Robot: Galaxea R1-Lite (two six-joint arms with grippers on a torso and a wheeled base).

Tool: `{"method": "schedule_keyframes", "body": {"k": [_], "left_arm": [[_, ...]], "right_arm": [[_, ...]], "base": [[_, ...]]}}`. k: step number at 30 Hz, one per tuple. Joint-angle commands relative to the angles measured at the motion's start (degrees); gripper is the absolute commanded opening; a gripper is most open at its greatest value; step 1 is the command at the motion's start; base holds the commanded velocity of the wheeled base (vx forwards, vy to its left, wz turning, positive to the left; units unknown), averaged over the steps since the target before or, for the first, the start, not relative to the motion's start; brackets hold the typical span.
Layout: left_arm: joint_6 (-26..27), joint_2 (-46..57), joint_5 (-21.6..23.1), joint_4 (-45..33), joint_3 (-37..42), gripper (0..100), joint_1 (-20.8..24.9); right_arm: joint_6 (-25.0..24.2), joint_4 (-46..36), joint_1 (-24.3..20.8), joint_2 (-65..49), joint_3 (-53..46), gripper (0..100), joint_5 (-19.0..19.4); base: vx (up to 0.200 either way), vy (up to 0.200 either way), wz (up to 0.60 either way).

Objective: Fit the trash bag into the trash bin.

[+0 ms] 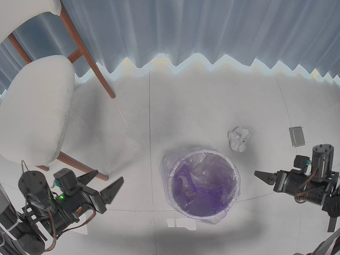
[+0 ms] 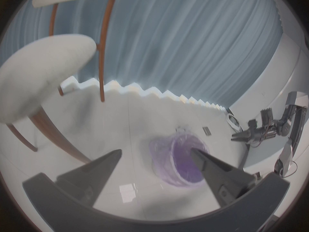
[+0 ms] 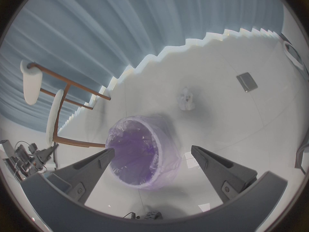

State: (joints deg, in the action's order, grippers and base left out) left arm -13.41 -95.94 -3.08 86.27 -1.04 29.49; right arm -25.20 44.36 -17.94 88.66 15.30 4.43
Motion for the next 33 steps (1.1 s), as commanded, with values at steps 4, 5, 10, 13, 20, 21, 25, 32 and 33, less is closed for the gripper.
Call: {"method": "schedule_keyframes", "body": {"k": [4, 5, 10, 13, 20, 21, 25, 32, 33], "left_arm": [[-4.34, -24.38, 5.46, 2.76, -4.15, 100, 1.36], [-5.57, -25.61, 5.63, 2.85, -4.76, 100, 1.54], [-9.71, -33.44, 6.95, 2.67, -9.42, 100, 1.45], [-9.62, -38.53, 6.51, 2.67, -12.76, 100, 1.18], [-9.88, -42.22, 6.95, 2.67, -18.56, 100, 1.18], [-9.97, -43.63, 6.95, 2.58, -20.5, 100, 1.27], [-10.23, -45.65, 7.57, 1.88, -23.22, 100, 1.18], [-10.15, -44.95, 9.5, -4.62, -27.44, 100, 0.83], [-9.88, -44.51, 9.76, -6.29, -28.58, 100, 0.48]], "right_arm": [[-4.16, 6.18, 0.1, -7.54, -10.82, 100, -1.09], [-4.16, 6.18, 0.1, -7.54, -10.73, 100, -1.09], [-4.16, 6.18, 0.1, -7.54, -10.2, 100, -1.09], [-4.33, 6.18, 0.1, -7.45, -10.64, 100, -1.0], [-5.83, 6.18, -0.07, -7.1, -10.2, 100, -1.0], [-5.83, 6.18, -0.16, -6.84, -10.2, 100, -0.91], [-5.92, 6.18, -0.34, -6.04, -9.76, 100, -0.91], [-6.18, 6.18, -0.34, -5.08, -9.76, 100, -0.82], [-6.18, 6.18, -0.34, -4.73, -9.76, 100, -0.82]], "base": [[0.0, 0.0, 0.0], [0.0, 0.0, 0.0], [0.0, 0.0, 0.0], [0.0, 0.0, 0.0], [0.0, 0.0, 0.0], [0.0, 0.0, 0.0], [0.0, 0.0, 0.0], [0.0, 0.0, 0.0], [0.0, 0.0, 0.0]]}}
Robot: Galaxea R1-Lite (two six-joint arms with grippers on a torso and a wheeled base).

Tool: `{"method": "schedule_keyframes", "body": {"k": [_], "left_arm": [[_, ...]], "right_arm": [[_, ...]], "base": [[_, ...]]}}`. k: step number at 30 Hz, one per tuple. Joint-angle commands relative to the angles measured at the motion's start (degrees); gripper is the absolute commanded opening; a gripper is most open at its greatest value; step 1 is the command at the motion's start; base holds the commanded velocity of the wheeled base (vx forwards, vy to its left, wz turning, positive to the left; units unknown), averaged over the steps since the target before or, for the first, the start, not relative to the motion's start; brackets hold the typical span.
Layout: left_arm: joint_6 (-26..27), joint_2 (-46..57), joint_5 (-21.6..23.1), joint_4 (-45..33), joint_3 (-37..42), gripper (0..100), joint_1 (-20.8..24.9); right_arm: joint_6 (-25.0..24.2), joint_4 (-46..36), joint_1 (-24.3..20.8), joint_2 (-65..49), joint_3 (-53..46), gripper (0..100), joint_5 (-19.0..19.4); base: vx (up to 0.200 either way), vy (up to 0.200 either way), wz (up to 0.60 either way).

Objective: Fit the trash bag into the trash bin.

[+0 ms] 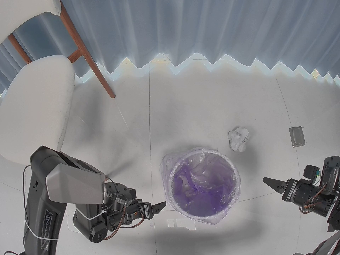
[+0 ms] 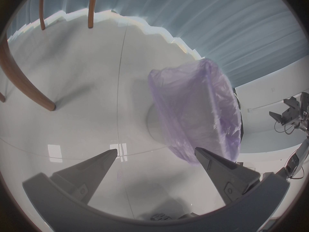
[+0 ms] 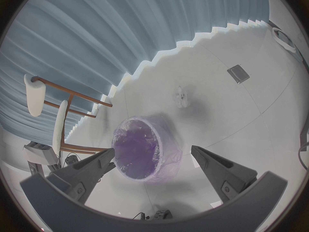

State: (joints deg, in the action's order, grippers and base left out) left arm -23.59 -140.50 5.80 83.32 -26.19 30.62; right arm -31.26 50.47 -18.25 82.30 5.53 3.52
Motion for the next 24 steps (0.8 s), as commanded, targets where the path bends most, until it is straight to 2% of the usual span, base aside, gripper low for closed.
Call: {"method": "schedule_keyframes", "body": {"k": [1, 6, 10, 13, 14, 15, 16, 18, 24], "left_arm": [[0.3, 0.66, 1.05, -5.19, -4.49, 100, -1.09], [1.53, 2.16, 1.05, -12.48, -8.44, 100, -1.27], [3.55, 2.24, 1.14, -14.59, -10.2, 100, -1.62], [8.91, 2.07, 1.32, -14.59, -12.05, 100, -3.03], [12.34, 2.16, 1.93, -14.77, -12.4, 100, -3.82], [12.78, 2.16, 2.11, -14.77, -12.4, 100, -3.9], [17.08, 1.81, 3.95, -14.42, -12.13, 100, -5.22], [20.6, 1.72, 5.71, -14.24, -11.61, 100, -6.01], [22.97, 1.45, 9.49, -11.43, -13.19, 100, -6.1]], "right_arm": [[-0.12, 0.07, -0.12, 1.99, 0.0, 100, 0.08], [-0.12, 0.24, -0.12, 3.31, 0.18, 100, 0.17], [-0.12, 0.24, -0.21, 3.57, 0.35, 100, 0.17], [-0.12, 0.24, -0.21, 3.83, 0.44, 100, 0.17], [-0.12, 0.24, -0.21, 4.1, 0.44, 100, 0.17], [-0.21, 0.24, -0.21, 4.1, 0.44, 100, 0.17], [-0.21, 0.24, -0.21, 4.45, 0.44, 100, 0.26], [-0.21, 0.33, -0.21, 4.98, 0.44, 100, 0.26], [-0.21, 0.33, -0.21, 5.24, 0.44, 100, 0.43]], "base": [[0.0, 0.0, 0.0], [0.0, 0.0, 0.0], [0.0, 0.0, 0.0], [0.0, 0.0, 0.0], [0.0, 0.0, 0.0], [0.0, 0.0, 0.0], [0.0, 0.0, 0.0], [0.0, 0.0, 0.0], [0.0, 0.0, 0.0]]}}
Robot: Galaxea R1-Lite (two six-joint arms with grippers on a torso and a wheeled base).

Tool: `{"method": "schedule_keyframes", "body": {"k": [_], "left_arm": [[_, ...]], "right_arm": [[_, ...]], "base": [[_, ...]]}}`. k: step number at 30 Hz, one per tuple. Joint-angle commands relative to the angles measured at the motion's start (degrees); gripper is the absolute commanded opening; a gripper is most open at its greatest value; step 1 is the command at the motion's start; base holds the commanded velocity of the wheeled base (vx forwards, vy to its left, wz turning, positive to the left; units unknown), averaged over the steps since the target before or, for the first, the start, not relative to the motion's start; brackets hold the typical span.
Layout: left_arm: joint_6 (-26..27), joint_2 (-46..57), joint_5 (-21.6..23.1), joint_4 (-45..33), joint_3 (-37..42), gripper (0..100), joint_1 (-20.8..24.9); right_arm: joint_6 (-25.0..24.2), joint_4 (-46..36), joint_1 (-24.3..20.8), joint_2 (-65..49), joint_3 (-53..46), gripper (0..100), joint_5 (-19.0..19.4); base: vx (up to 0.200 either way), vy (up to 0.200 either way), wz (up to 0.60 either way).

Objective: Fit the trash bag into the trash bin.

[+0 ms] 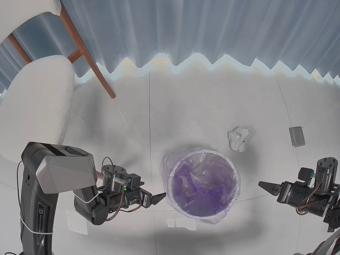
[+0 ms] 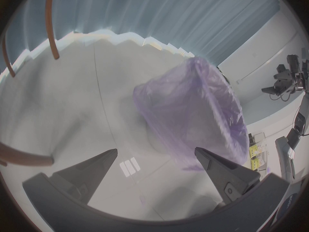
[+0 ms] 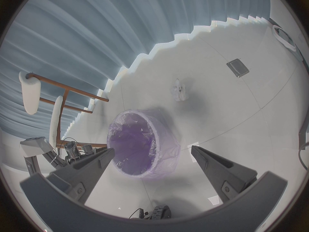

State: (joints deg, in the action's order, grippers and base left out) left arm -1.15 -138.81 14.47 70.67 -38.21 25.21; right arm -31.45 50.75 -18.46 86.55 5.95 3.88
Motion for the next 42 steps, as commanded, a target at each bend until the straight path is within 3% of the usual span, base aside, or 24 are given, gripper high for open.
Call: {"method": "schedule_keyframes", "body": {"k": [1, 9, 14, 18, 42], "left_arm": [[1.06, -0.49, 1.17, 1.93, -1.7, 100, -0.69], [10.29, -1.63, 6.36, 2.98, -2.05, 100, -1.57], [11.87, -1.72, 6.89, 2.9, -3.19, 100, -1.66], [16.09, -2.95, 8.21, 2.37, -5.39, 100, -1.83], [22.24, -11.39, 10.4, -1.15, -18.92, 100, -2.09]], "right_arm": [[-0.01, 0.05, 0.0, 0.99, 0.03, 100, 0.08], [-1.07, 0.05, 0.0, 0.99, -0.06, 100, 0.08], [-1.07, 0.05, 0.0, 1.07, 0.03, 100, 0.17], [-1.07, 0.05, -0.09, 1.16, -0.06, 100, 0.17], [-1.07, 0.05, -0.88, 3.27, -0.15, 100, 0.61]], "base": [[0.0, 0.0, 0.0], [0.0, 0.0, 0.0], [0.0, 0.0, 0.0], [0.0, 0.0, 0.0], [0.0, 0.0, 0.0]]}}
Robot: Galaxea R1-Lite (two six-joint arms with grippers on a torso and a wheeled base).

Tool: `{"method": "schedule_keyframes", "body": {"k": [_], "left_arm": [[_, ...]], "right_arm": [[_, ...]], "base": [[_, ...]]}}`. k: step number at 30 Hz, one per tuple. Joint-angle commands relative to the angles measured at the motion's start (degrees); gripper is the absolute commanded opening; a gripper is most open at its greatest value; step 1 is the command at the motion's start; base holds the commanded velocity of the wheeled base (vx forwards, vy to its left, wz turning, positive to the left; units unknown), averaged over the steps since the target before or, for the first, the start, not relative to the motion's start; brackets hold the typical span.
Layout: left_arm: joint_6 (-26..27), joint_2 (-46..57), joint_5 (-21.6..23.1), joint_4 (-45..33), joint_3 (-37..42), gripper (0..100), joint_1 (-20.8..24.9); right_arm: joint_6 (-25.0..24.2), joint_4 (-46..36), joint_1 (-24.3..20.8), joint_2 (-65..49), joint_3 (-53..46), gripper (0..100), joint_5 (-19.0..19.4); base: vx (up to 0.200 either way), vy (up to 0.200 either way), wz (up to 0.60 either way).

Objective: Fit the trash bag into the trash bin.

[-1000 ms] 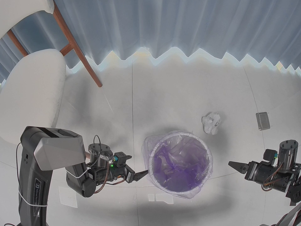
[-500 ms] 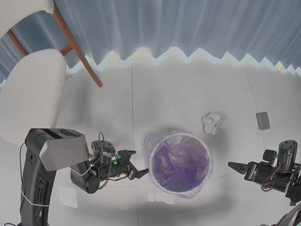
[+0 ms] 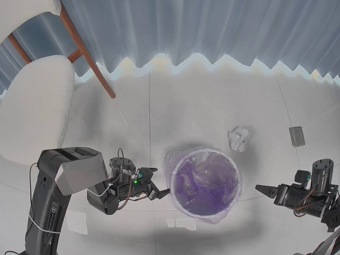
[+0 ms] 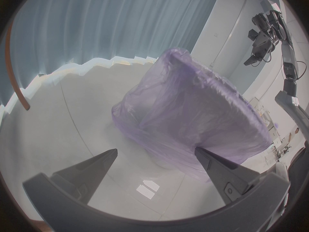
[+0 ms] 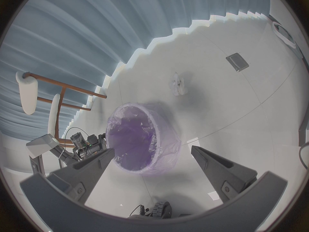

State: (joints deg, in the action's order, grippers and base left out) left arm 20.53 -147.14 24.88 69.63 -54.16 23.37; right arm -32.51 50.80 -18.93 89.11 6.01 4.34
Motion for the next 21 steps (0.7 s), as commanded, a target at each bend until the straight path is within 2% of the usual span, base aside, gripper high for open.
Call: {"method": "schedule_keyframes", "body": {"k": [1, 6, 10, 12, 13, 15, 21], "left_arm": [[0.65, -3.77, -0.01, -0.55, -3.93, 100, -0.25], [1.44, -4.38, -0.01, -4.95, -6.31, 100, -0.34], [3.47, -4.03, -0.62, -12.15, -9.29, 100, -0.61], [3.73, -4.03, -0.71, -12.68, -9.56, 100, -0.69], [5.4, -3.94, -2.03, -16.72, -11.84, 100, -1.13], [5.66, -3.86, -2.82, -18.13, -12.37, 100, -1.13], [5.93, -2.98, -10.47, -29.03, -16.76, 100, -1.13]], "right_arm": [[-0.01, 0.0, -0.49, 0.71, -0.21, 100, 0.14], [-0.01, 0.09, -0.4, 1.15, -0.03, 100, 0.14], [-0.01, 0.09, -0.4, 1.15, -0.12, 100, 0.14], [-0.01, 0.09, -0.4, 1.15, -0.12, 100, 0.14], [-0.01, 0.09, -0.4, 1.24, -0.12, 100, 0.14], [-0.01, 0.09, -0.4, 1.24, -0.12, 100, 0.14], [-0.01, 0.0, -0.4, 1.24, -0.47, 100, 0.14]], "base": [[0.0, 0.0, 0.0], [0.0, 0.0, 0.0], [0.0, 0.0, 0.0], [0.0, 0.0, 0.0], [0.0, 0.0, 0.0], [0.0, 0.0, 0.0], [0.0, 0.0, 0.0]]}}
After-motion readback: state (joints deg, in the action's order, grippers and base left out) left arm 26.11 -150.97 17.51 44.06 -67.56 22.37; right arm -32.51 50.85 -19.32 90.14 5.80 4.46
